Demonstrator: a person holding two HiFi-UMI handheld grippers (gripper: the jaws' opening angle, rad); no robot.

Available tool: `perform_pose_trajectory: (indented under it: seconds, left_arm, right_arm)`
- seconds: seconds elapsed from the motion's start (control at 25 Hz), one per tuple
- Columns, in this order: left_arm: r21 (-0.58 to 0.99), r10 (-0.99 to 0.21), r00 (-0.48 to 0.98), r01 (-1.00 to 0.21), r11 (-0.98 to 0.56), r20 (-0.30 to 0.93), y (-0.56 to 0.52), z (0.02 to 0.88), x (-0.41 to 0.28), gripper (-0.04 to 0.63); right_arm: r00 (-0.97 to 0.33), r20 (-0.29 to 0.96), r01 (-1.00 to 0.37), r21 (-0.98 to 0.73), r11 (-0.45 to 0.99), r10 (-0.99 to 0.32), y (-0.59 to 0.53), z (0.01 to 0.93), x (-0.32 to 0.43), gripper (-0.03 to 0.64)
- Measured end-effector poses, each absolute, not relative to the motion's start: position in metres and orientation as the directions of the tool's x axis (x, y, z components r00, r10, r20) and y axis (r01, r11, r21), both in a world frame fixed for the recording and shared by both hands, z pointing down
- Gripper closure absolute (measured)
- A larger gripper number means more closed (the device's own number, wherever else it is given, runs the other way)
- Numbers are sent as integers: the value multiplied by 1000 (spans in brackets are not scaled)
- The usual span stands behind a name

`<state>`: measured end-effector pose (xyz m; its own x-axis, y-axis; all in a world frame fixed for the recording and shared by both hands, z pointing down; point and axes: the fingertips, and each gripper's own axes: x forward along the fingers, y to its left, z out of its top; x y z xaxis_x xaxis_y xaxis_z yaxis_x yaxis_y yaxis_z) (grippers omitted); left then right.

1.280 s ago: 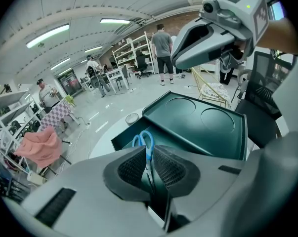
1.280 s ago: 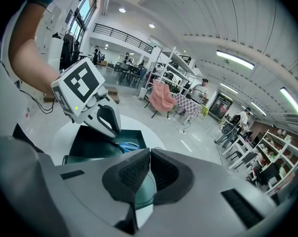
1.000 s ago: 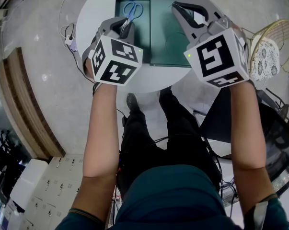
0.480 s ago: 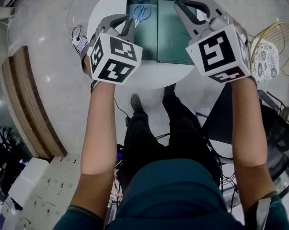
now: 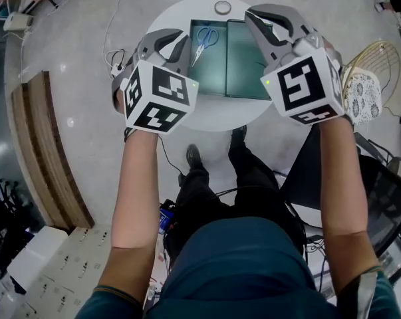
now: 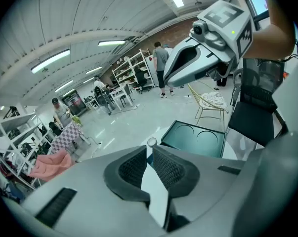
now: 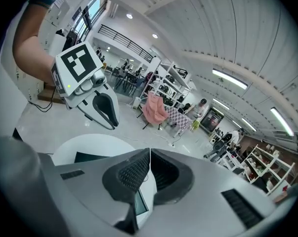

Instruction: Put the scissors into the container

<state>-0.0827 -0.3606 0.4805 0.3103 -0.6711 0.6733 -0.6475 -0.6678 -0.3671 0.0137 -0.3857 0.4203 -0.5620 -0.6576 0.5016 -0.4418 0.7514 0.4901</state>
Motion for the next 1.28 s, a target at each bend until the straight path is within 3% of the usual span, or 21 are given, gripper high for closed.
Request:
perform_pose_trajectory:
  seconds: [1.28]
  left_arm:
    - [-568,-810,402,-578,-586,426,-240,214,-140,545]
  right_arm:
    - [-561,232,-497,673,548,-795,-263,159,-19,581]
